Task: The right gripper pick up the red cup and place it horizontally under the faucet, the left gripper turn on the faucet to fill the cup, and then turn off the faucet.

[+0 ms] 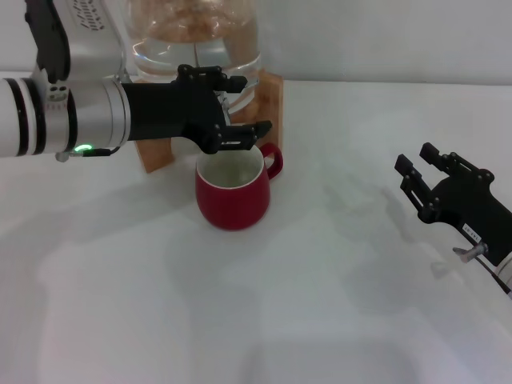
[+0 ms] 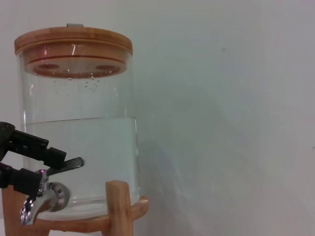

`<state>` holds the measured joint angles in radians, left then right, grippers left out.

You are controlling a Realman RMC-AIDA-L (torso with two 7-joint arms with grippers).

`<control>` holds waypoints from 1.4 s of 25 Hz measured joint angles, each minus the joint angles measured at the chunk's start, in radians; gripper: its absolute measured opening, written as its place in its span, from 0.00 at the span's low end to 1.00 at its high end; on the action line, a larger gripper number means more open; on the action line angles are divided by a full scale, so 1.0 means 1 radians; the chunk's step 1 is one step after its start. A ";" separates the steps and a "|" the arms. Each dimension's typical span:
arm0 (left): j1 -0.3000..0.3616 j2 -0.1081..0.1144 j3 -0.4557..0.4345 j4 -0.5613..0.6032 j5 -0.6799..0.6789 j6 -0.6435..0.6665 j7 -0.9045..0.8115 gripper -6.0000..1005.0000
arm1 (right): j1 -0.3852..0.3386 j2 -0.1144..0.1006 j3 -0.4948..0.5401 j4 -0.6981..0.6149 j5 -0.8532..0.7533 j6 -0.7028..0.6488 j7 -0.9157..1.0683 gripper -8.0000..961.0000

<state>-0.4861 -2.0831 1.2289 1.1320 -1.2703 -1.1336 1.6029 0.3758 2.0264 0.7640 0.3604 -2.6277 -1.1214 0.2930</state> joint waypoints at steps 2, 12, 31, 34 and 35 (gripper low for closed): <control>-0.001 0.000 0.001 0.000 0.000 0.005 0.000 0.75 | 0.000 0.000 0.001 0.000 0.000 0.000 0.000 0.44; 0.000 0.001 0.002 0.000 -0.004 0.002 0.010 0.75 | 0.002 -0.001 0.001 0.000 0.000 0.000 0.000 0.44; 0.164 -0.002 0.075 0.127 -0.256 -0.036 0.095 0.75 | -0.006 -0.002 0.000 0.000 -0.007 0.000 0.000 0.44; 0.216 -0.002 0.081 0.144 -0.322 -0.037 0.136 0.75 | -0.008 -0.002 0.000 0.000 -0.007 -0.001 0.000 0.44; 0.261 -0.003 0.092 0.153 -0.365 -0.037 0.174 0.75 | -0.008 -0.002 0.000 0.000 -0.008 -0.001 0.000 0.44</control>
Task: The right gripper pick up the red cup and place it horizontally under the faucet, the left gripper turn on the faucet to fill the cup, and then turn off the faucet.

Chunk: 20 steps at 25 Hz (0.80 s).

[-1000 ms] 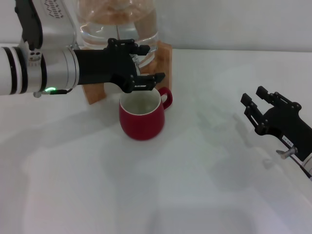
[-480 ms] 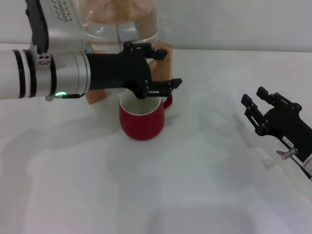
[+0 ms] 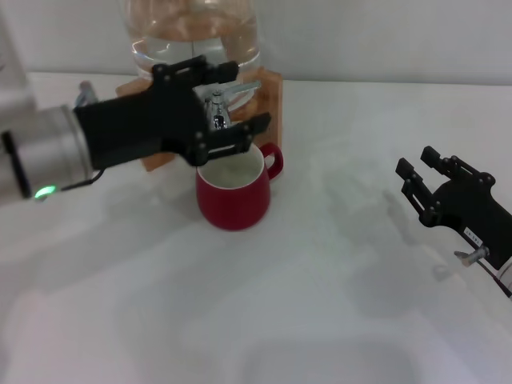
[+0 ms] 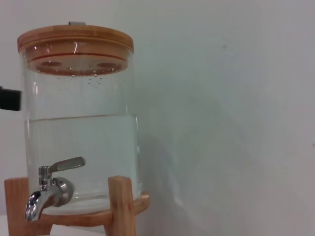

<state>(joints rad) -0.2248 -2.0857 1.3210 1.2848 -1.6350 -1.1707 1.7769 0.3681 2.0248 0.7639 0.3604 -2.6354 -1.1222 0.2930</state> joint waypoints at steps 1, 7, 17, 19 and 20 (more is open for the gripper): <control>0.028 0.000 0.011 0.002 -0.030 0.003 0.031 0.75 | 0.000 0.000 0.000 0.000 0.000 0.000 0.000 0.44; 0.138 -0.001 0.035 -0.017 -0.202 0.011 0.181 0.75 | 0.004 0.001 -0.010 0.000 -0.001 -0.001 0.000 0.44; 0.184 -0.002 0.051 -0.215 -0.475 -0.007 0.387 0.75 | 0.009 0.002 -0.022 0.000 -0.001 0.001 0.000 0.44; 0.188 -0.002 0.061 -0.263 -0.529 -0.011 0.432 0.75 | 0.009 0.002 -0.022 0.000 -0.001 0.001 0.000 0.44; 0.193 -0.002 0.073 -0.292 -0.568 -0.011 0.466 0.75 | 0.009 0.002 -0.022 0.000 -0.001 0.002 0.000 0.44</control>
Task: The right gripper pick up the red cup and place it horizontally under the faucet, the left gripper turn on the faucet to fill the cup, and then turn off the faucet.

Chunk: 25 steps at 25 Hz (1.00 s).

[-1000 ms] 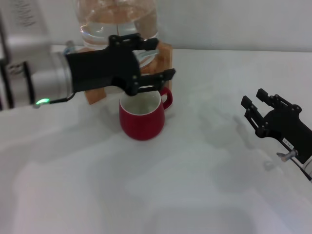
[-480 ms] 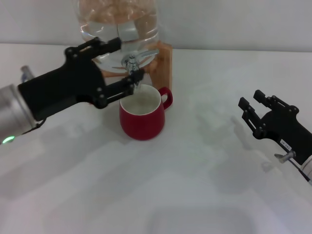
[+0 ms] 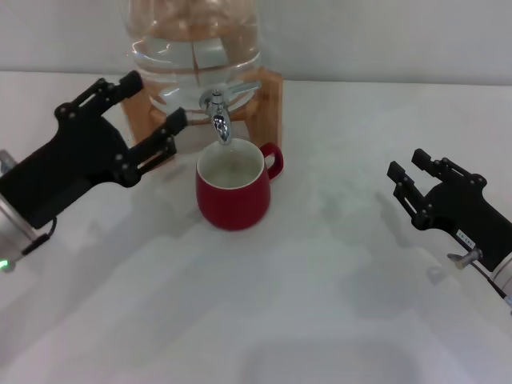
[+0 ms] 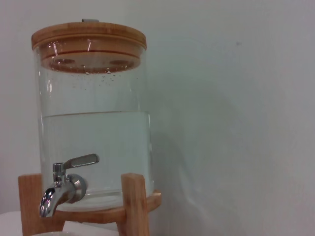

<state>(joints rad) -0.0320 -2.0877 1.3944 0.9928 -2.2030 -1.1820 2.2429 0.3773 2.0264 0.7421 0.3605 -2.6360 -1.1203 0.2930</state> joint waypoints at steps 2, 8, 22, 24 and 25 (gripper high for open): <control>0.006 0.000 0.016 -0.032 -0.045 -0.001 0.047 0.75 | 0.000 0.000 0.000 0.000 0.002 0.000 0.000 0.44; 0.019 0.000 0.066 -0.147 -0.224 -0.005 0.192 0.75 | 0.000 -0.001 0.000 0.000 0.000 -0.001 0.000 0.44; 0.007 0.003 0.037 -0.373 -0.442 -0.039 0.333 0.75 | 0.023 -0.002 0.003 -0.007 0.005 0.003 -0.007 0.44; -0.001 0.003 0.031 -0.391 -0.443 -0.039 0.343 0.75 | 0.025 -0.002 0.004 -0.008 0.006 0.004 -0.007 0.44; -0.008 0.004 0.029 -0.401 -0.443 -0.039 0.347 0.75 | 0.026 -0.002 0.005 -0.008 0.006 0.004 -0.007 0.44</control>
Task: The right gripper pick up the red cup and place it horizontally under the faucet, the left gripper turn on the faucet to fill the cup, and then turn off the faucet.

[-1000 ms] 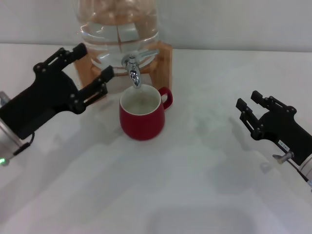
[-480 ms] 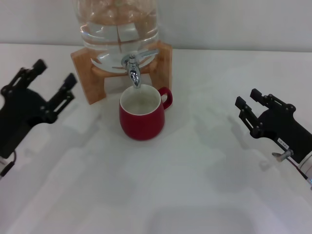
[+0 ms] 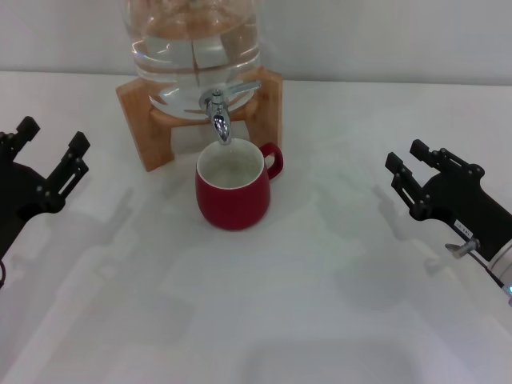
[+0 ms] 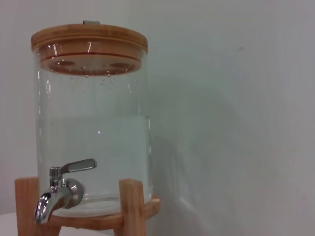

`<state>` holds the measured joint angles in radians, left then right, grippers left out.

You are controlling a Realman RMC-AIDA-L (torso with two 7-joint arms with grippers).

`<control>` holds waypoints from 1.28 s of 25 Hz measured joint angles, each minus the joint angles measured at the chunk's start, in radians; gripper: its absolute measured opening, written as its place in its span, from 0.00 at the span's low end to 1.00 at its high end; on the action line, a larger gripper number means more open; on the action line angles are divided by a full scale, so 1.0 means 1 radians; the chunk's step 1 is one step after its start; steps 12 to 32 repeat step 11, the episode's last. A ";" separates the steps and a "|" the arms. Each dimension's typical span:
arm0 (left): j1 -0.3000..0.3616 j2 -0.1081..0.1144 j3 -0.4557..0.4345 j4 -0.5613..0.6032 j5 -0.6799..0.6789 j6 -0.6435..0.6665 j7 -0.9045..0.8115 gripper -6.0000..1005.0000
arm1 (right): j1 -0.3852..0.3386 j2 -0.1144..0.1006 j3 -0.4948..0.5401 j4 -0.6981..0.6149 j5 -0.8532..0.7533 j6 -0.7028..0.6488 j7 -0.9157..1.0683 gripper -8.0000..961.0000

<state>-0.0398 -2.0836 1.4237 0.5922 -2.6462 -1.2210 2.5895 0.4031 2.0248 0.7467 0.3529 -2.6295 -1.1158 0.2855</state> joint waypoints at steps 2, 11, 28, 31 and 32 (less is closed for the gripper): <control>-0.015 0.001 -0.005 -0.018 0.000 0.000 0.003 0.75 | 0.004 0.000 0.002 -0.001 0.000 0.001 0.000 0.44; -0.075 0.006 -0.011 -0.065 0.011 0.000 0.004 0.75 | 0.014 0.000 0.003 -0.002 0.002 0.008 0.003 0.44; -0.075 0.006 -0.011 -0.065 0.011 0.000 0.004 0.75 | 0.014 0.000 0.003 -0.002 0.002 0.008 0.003 0.44; -0.075 0.006 -0.011 -0.065 0.011 0.000 0.004 0.75 | 0.014 0.000 0.003 -0.002 0.002 0.008 0.003 0.44; -0.075 0.006 -0.011 -0.065 0.011 0.000 0.004 0.75 | 0.014 0.000 0.003 -0.002 0.002 0.008 0.003 0.44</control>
